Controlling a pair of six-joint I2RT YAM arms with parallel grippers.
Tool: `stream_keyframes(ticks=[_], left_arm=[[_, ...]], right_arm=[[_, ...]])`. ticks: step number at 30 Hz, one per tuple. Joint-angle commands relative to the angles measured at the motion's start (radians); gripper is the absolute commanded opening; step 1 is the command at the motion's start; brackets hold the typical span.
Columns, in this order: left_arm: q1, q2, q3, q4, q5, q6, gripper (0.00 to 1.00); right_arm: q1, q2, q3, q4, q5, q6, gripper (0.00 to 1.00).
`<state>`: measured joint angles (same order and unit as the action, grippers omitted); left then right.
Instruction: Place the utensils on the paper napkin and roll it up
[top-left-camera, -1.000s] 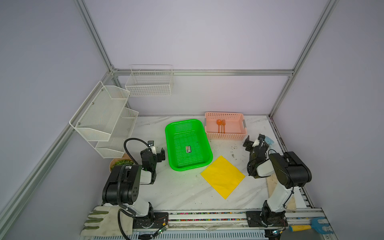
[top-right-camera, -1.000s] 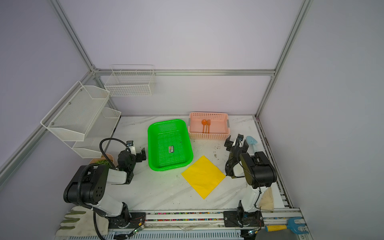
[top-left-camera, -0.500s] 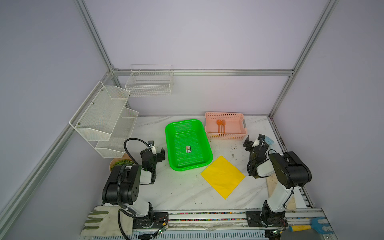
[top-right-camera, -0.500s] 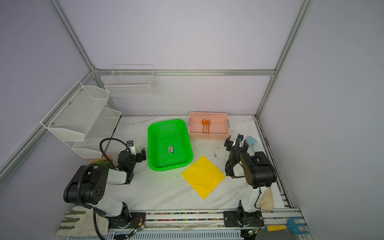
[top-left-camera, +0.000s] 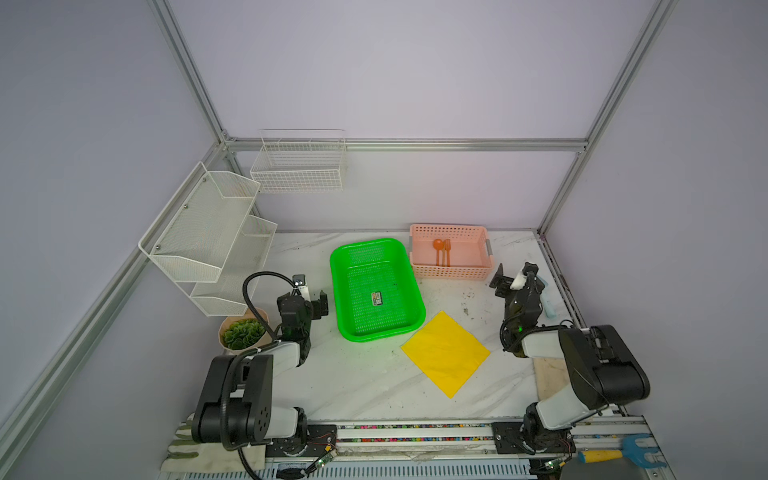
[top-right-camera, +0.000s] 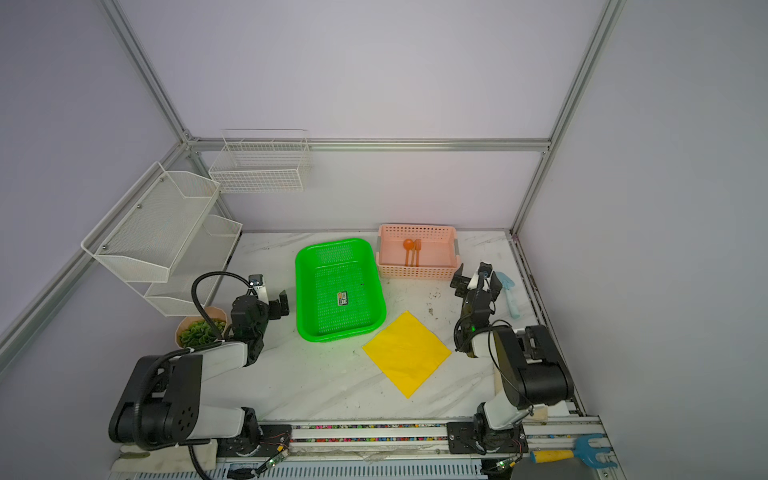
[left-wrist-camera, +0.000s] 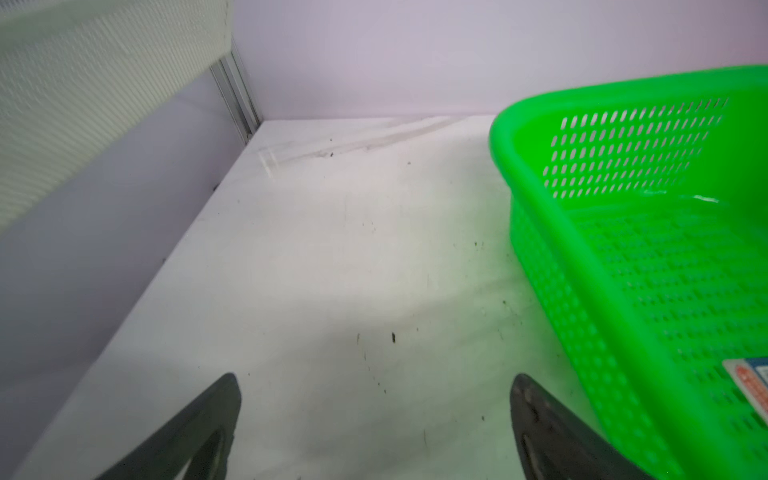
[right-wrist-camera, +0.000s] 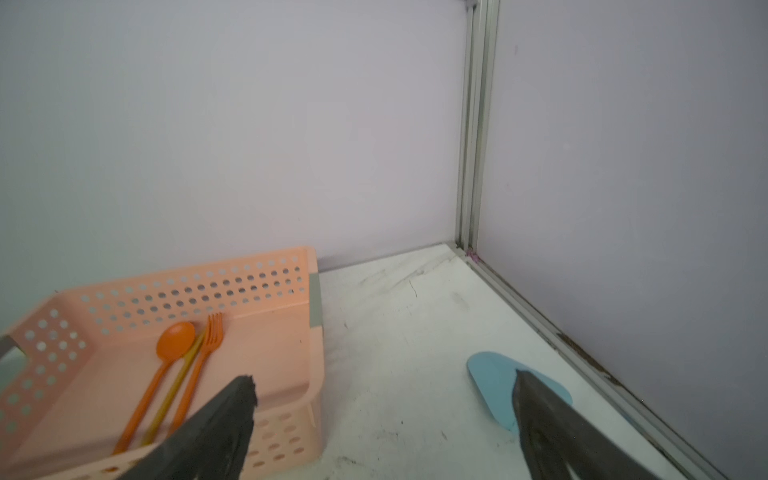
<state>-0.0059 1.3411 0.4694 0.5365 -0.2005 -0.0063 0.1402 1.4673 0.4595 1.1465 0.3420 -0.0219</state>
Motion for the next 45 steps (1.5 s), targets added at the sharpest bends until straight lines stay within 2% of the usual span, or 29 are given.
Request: stream_keyframes(ticks=[1, 4, 5, 6, 9, 11, 15, 18, 21, 24, 28, 31, 35, 39, 45], left_arm=[[-0.029, -0.107, 0.240, -0.259, -0.094, -0.020, 1.00], [-0.046, -0.151, 0.453, -0.555, -0.098, -0.173, 1.00], [-0.046, -0.150, 0.546, -0.692, -0.048, -0.201, 1.00], [-0.050, -0.143, 0.625, -0.800, 0.027, -0.249, 1.00], [-0.154, -0.142, 0.716, -0.951, 0.080, -0.334, 1.00], [-0.288, -0.174, 0.674, -0.958, 0.030, -0.376, 1.00], [-0.576, -0.178, 0.562, -0.928, -0.031, -0.547, 1.00], [-0.788, -0.082, 0.557, -0.886, -0.099, -0.608, 1.00], [-0.889, 0.058, 0.632, -0.881, -0.124, -0.629, 1.00], [-0.919, 0.208, 0.721, -0.863, -0.062, -0.633, 1.00], [-0.940, 0.339, 0.840, -0.848, -0.001, -0.634, 1.00], [-0.954, 0.422, 0.934, -0.861, 0.012, -0.623, 1.00], [-0.957, 0.491, 1.020, -0.903, -0.026, -0.618, 1.00], [-0.945, 0.557, 1.097, -1.014, -0.072, -0.635, 0.99], [-0.920, 0.632, 1.203, -1.143, -0.137, -0.664, 0.92]], right_arm=[[0.002, -0.178, 0.144, -0.307, -0.044, 0.111, 0.97], [0.000, -0.225, 0.352, -0.869, 0.051, 0.572, 0.97], [-0.008, -0.226, 0.378, -0.908, -0.066, 0.559, 0.97], [-0.004, -0.226, 0.388, -0.897, -0.171, 0.469, 0.97], [0.034, -0.215, 0.427, -0.996, -0.268, 0.489, 0.97], [0.065, -0.230, 0.423, -1.016, -0.293, 0.466, 0.97], [0.111, -0.259, 0.431, -1.090, -0.295, 0.432, 0.95], [0.130, -0.264, 0.431, -1.118, -0.287, 0.428, 0.93], [0.134, -0.269, 0.436, -1.135, -0.284, 0.445, 0.88], [0.135, -0.312, 0.450, -1.198, -0.187, 0.495, 0.84], [0.133, -0.391, 0.467, -1.285, -0.049, 0.550, 0.84], [0.133, -0.424, 0.474, -1.304, -0.042, 0.547, 0.84], [0.133, -0.420, 0.485, -1.329, -0.046, 0.541, 0.84], [0.133, -0.430, 0.475, -1.328, -0.044, 0.537, 0.85], [0.133, -0.429, 0.475, -1.326, -0.051, 0.534, 0.85]])
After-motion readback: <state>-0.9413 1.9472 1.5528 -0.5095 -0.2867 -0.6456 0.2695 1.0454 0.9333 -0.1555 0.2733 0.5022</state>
